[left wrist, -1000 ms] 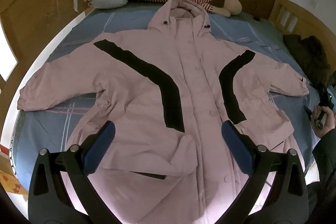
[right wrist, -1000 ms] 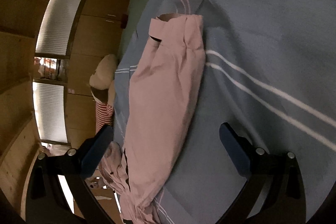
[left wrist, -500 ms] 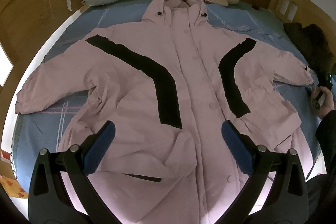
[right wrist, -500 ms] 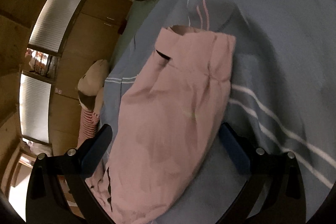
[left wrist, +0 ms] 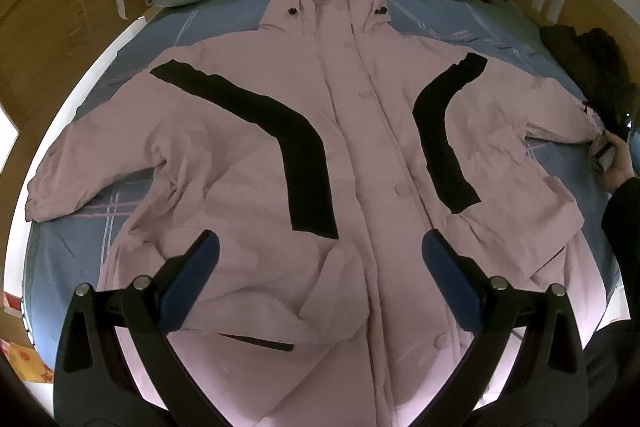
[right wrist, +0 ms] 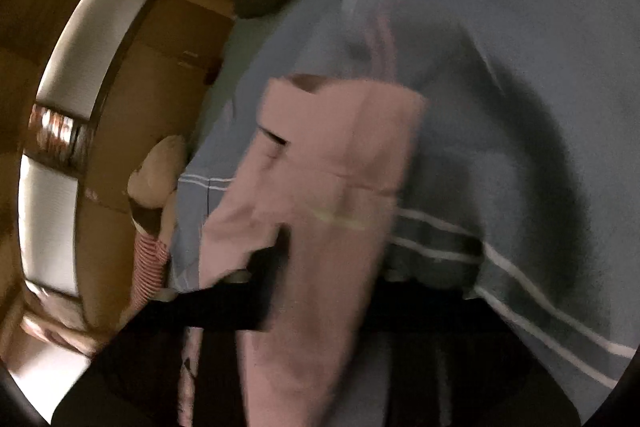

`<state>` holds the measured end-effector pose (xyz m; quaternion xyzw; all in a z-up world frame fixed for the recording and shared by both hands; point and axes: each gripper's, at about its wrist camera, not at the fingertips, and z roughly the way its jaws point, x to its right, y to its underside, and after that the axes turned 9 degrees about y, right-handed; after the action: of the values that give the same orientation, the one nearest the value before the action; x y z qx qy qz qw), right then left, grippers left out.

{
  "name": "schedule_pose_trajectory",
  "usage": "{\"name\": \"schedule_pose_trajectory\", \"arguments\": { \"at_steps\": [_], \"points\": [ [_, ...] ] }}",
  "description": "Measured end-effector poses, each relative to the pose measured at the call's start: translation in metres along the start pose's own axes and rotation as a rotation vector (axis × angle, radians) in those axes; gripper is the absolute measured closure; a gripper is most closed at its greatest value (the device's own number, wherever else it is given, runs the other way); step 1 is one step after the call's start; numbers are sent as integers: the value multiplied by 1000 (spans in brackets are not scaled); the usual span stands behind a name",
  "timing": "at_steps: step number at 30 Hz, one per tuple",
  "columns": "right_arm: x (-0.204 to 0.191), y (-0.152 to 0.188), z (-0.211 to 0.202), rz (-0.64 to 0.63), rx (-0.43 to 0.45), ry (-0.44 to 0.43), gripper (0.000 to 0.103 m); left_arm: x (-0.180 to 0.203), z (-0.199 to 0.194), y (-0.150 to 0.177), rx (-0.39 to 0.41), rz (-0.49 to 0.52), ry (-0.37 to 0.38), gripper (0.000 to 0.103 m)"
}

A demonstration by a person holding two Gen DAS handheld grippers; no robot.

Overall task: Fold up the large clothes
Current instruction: 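Reach the right tool to the nearest sleeve cuff and close on it, then lift the gripped sleeve with the right tool and swing it over the jacket body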

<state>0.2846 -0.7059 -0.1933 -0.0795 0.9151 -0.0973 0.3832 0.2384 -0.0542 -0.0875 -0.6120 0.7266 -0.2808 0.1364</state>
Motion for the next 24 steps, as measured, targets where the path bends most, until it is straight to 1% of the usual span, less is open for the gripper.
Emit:
{"name": "schedule_pose_trajectory", "arguments": {
  "at_steps": [1,2,6,11,24],
  "points": [
    [3,0,2,12,-6,-34,81,1,1,0,-2,4,-1,2],
    [2,0,2,2,-5,-43,83,2,1,0,-1,8,-3,2],
    [-6,0,-2,-25,18,-50,91,6,1,0,-2,14,1,2],
    [-14,1,-9,-61,54,-50,93,12,0,-1,6,27,6,2],
    [-23,6,-19,-80,91,-27,95,15,-10,2,25,18,0,2]
  ]
}}
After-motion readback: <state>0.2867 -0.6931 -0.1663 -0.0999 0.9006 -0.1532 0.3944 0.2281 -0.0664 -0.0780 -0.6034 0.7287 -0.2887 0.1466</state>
